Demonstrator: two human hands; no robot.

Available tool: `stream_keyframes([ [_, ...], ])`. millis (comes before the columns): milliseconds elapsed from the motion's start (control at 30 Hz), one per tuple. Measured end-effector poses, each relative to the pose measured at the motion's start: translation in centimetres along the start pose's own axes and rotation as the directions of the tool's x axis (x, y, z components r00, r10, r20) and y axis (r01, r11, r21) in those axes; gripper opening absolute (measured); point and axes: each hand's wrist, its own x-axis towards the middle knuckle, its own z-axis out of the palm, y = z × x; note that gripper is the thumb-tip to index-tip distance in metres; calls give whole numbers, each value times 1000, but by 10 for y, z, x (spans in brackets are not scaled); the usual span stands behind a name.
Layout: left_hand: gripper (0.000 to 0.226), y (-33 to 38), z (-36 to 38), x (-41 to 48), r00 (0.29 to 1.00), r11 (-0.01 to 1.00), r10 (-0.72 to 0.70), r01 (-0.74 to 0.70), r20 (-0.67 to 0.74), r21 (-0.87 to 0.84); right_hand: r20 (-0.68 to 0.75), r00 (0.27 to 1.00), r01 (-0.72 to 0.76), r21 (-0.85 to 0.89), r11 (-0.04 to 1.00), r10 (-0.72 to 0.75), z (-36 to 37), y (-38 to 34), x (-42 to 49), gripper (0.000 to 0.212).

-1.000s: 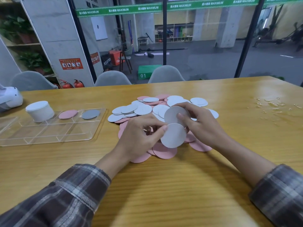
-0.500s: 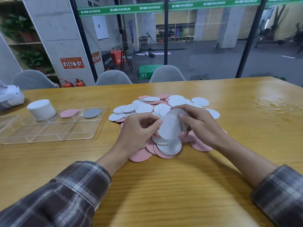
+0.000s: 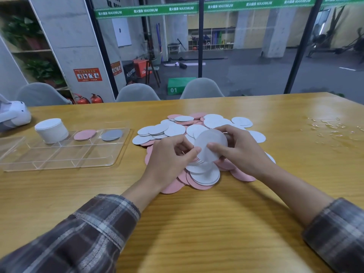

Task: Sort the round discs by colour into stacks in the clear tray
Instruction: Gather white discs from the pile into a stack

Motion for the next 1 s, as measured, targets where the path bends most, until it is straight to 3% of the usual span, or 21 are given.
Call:
stream_keyframes([
  [200, 22, -2, 0, 2, 998, 990, 66, -68, 25, 127, 22, 999, 43, -61, 997, -42, 0, 2, 1, 21],
  [400, 30, -15, -10, 4, 941, 902, 168, -268, 294, 340, -34, 995, 86, -229, 970, -96, -1, 7, 1, 24],
  [533, 14, -16, -12, 4, 908, 857, 274, -380, 317, 349, -72, 994, 61, -261, 963, -82, -2, 7, 2, 23],
  [633, 21, -16, -12, 4, 893, 837, 351, -434, 283, 334, -67, 995, 52, -263, 963, -72, -3, 8, 1, 23],
  [867, 12, -6, -10, 4, 853, 785, 498, -521, 158, 335, -104, 991, 58, -225, 973, -84, -3, 8, 3, 23],
  [1000, 8, -6, -10, 5, 870, 823, 489, -486, 70, 295, -73, 993, 70, -224, 972, -89, -2, 8, 1, 25],
])
